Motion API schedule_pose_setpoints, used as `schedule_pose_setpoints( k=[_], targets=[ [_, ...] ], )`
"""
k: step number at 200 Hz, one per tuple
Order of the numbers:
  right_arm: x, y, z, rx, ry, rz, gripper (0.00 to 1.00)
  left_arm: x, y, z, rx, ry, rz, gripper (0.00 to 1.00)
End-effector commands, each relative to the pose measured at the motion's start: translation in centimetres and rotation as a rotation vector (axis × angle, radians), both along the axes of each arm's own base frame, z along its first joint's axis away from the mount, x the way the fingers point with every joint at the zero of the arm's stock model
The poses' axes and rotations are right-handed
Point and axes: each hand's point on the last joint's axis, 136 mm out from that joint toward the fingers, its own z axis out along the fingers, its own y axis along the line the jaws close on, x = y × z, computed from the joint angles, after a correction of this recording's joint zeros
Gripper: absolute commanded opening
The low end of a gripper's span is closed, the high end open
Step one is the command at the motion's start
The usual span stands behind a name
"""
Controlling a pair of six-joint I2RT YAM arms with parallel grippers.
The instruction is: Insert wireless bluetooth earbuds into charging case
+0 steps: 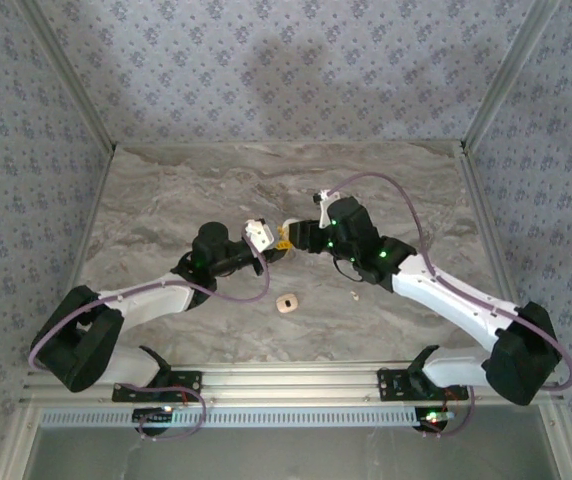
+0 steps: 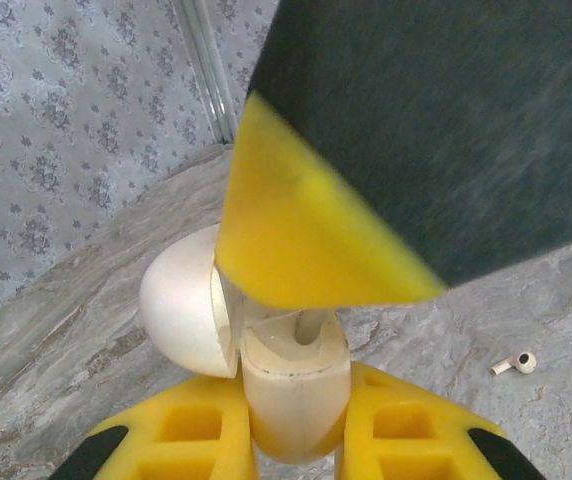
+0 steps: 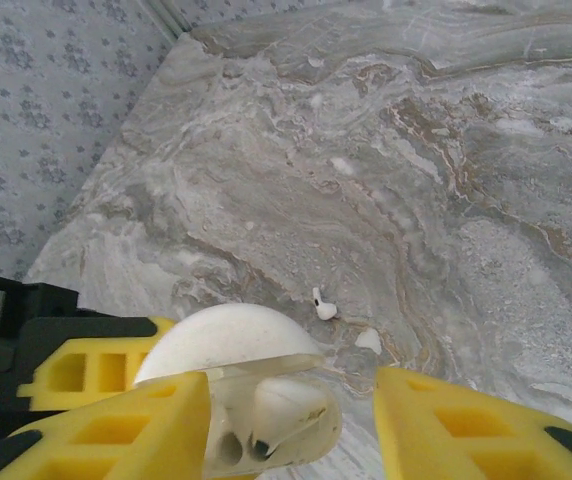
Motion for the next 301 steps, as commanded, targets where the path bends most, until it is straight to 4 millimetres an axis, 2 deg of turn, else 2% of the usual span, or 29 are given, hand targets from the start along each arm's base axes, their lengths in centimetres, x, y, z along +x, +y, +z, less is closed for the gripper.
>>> schedule_pose_setpoints(
  k=[1,47,69,101,121,151,174,198,230,233,260,284,301],
  targets=[
    [-0.3,-0.3,3.8,0.070,-0.064,0.010,0.53,-0.5,0.0,1.2,-0.033,-0.037,-0.011,0.13],
    [-1.0,-0.7,6.1,0.152,-0.082,0.057,0.58,-0.6,-0.2,1.3,-0.056,-0.029,-0.020,0.13],
    [-1.0,-1.3,6.2,0.178,-0.052,0.069,0.50,-0.7,-0.2,1.4,-0.080,-0.018,-0.027,0.13],
    [-0.7,-2.4,5.5,0.173,0.023,0.069,0.38,-0.7,-0.3,1.5,-0.093,-0.012,-0.035,0.13],
    [-0.5,-2.3,4.9,0.185,0.058,0.081,0.33,-0.8,-0.4,1.6,-0.092,-0.014,-0.038,0.13],
    [-0.3,-1.7,4.4,0.188,0.085,0.098,0.30,-0.7,-0.3,1.7,-0.093,-0.018,-0.034,0.13],
    [0.1,-2.0,3.9,0.168,0.090,0.083,0.33,-0.1,0.3,1.7,-0.105,-0.006,0.008,0.13],
    [0.6,-2.7,2.5,0.089,0.125,0.044,0.34,1.8,2.2,1.4,-0.153,0.072,0.102,0.13],
    [1.6,-2.9,-0.9,-0.052,0.267,0.006,0.37,4.5,5.7,0.6,-0.235,0.196,0.254,0.13],
    [1.9,-2.6,-0.4,-0.050,0.262,0.008,0.37,4.7,6.0,0.6,-0.239,0.203,0.268,0.13],
    [3.4,-0.6,-3.0,-0.130,0.336,0.017,0.39,5.8,8.7,-0.3,-0.253,0.268,0.373,0.13],
    [4.7,1.7,-4.7,-0.198,0.357,0.027,0.40,6.7,11.3,-1.4,-0.256,0.327,0.488,0.13],
    [5.4,3.5,-6.6,-0.235,0.390,0.042,0.41,7.1,13.4,-2.0,-0.278,0.357,0.561,0.13]
  ],
)
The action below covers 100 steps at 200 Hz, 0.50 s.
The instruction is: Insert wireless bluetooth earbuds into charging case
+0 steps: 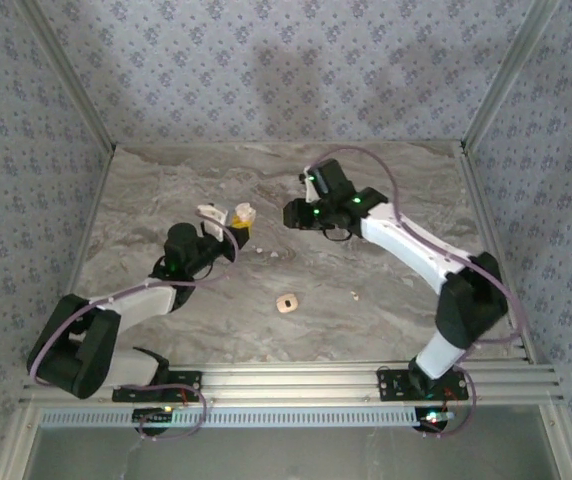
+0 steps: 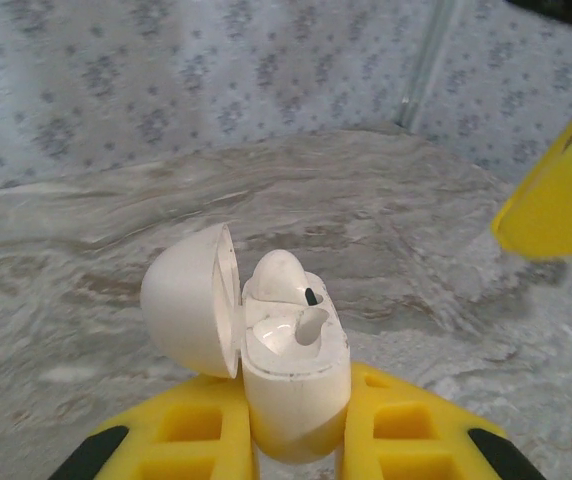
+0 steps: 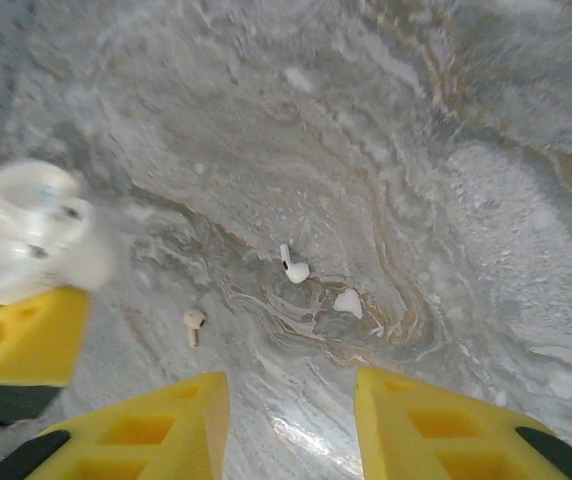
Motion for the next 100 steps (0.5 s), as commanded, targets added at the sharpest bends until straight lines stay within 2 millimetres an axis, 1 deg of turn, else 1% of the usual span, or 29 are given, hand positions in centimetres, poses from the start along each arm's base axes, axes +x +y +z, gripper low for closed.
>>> schedule_pose_setpoints(
  k=[1,9,13,19,35,62,84,100],
  targets=[
    [0.3,1.4,-2.0,-0.090,0.037,0.024,0.41,0.6,2.8,0.1,-0.054,0.051,0.120,0.13],
    [0.6,2.3,-2.6,-0.101,0.045,0.036,0.42,0.6,3.6,-0.1,-0.060,0.057,0.145,0.13],
    [0.5,2.4,-3.4,-0.124,0.067,0.043,0.42,0.6,4.0,-0.2,-0.060,0.060,0.155,0.13],
    [0.5,2.9,-4.1,-0.140,0.079,0.052,0.42,0.6,4.5,-0.3,-0.060,0.064,0.170,0.13],
    [0.7,4.3,-5.4,-0.159,0.098,0.079,0.44,0.6,5.8,-0.7,-0.052,0.083,0.220,0.13],
    [1.1,6.5,-7.7,-0.169,0.135,0.117,0.47,0.4,8.0,-0.7,-0.063,0.084,0.296,0.13],
    [1.4,7.7,-9.5,-0.185,0.157,0.134,0.47,0.2,9.3,-0.6,-0.063,0.086,0.333,0.13],
    [1.5,8.2,-10.8,-0.198,0.179,0.145,0.47,0.0,9.9,-0.4,-0.059,0.082,0.347,0.13]
  ],
)
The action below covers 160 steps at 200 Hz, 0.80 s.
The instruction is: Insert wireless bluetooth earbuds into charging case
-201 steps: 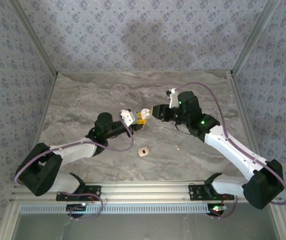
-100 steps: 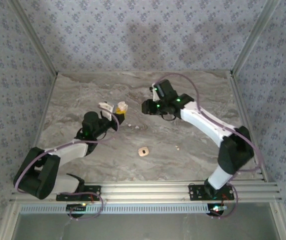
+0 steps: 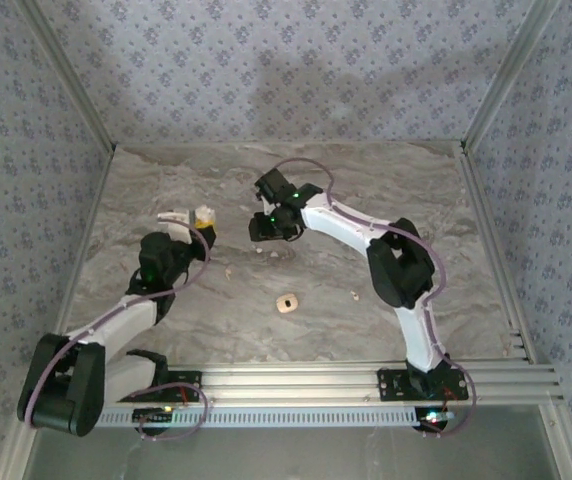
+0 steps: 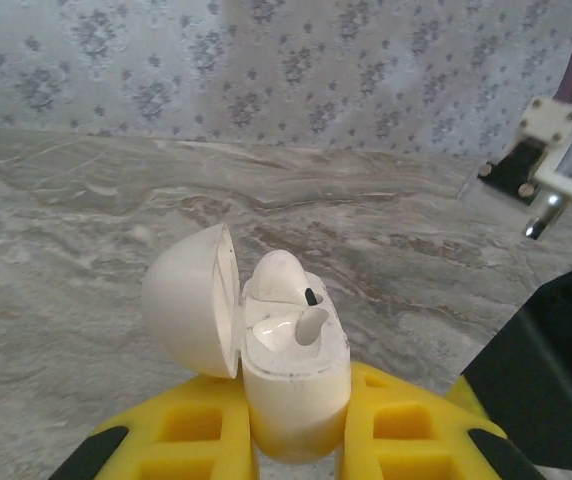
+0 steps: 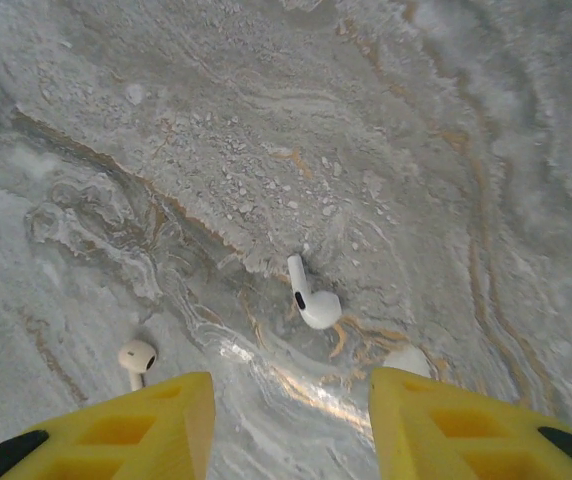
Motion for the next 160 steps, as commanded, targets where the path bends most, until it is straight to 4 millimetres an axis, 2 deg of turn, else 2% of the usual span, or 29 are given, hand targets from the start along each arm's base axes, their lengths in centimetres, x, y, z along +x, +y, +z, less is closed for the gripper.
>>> schedule_pose_setpoints(
  k=[1,68,122,160],
  targets=[
    [-0.2,0.8,-1.3,-0.029,0.035,0.031,0.47,-0.1,1.1,0.5,-0.007,-0.004,0.042,0.13],
    [-0.8,1.4,-4.9,-0.079,0.094,0.043,0.46,-0.4,2.2,0.4,-0.006,-0.009,0.074,0.13],
    [-0.7,1.7,-6.3,-0.086,0.117,0.055,0.46,-0.4,2.3,0.4,-0.001,-0.014,0.077,0.13],
    [-0.5,1.5,-7.2,-0.103,0.125,0.051,0.40,-0.3,2.3,0.4,-0.002,-0.013,0.077,0.13]
  ],
)
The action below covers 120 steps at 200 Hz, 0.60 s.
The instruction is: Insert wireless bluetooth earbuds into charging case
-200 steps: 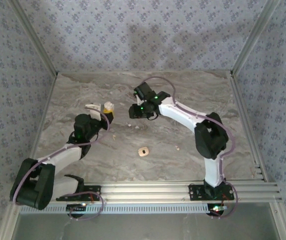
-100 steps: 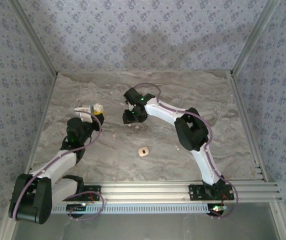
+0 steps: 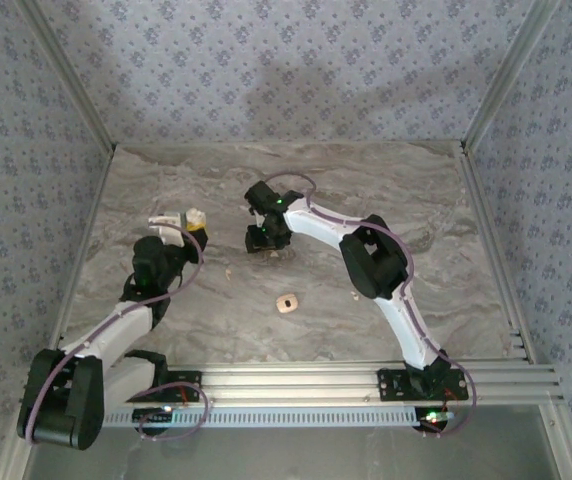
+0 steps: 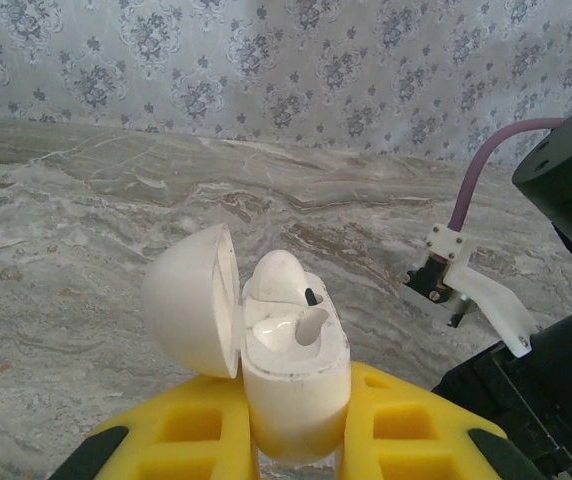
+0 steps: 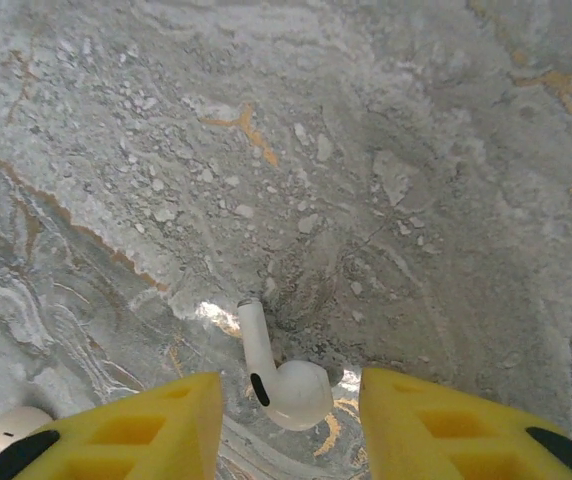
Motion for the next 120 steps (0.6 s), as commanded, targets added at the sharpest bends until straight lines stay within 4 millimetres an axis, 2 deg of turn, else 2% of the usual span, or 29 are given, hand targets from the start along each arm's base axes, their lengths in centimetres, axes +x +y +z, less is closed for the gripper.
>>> schedule_pose_setpoints(
  k=[1,56,120],
  targets=[
    [-0.3,0.1,-0.9,-0.020,0.022,0.022,0.40,0.1,0.4,0.6,-0.004,-0.023,0.019,0.13],
    [0.3,-0.8,-1.7,-0.055,0.021,-0.008,0.34,0.3,0.3,0.6,0.002,-0.024,0.013,0.14],
    [-0.4,-2.9,-0.9,-0.103,0.015,-0.021,0.29,0.6,-0.2,0.7,-0.003,-0.018,-0.015,0.14]
  ],
)
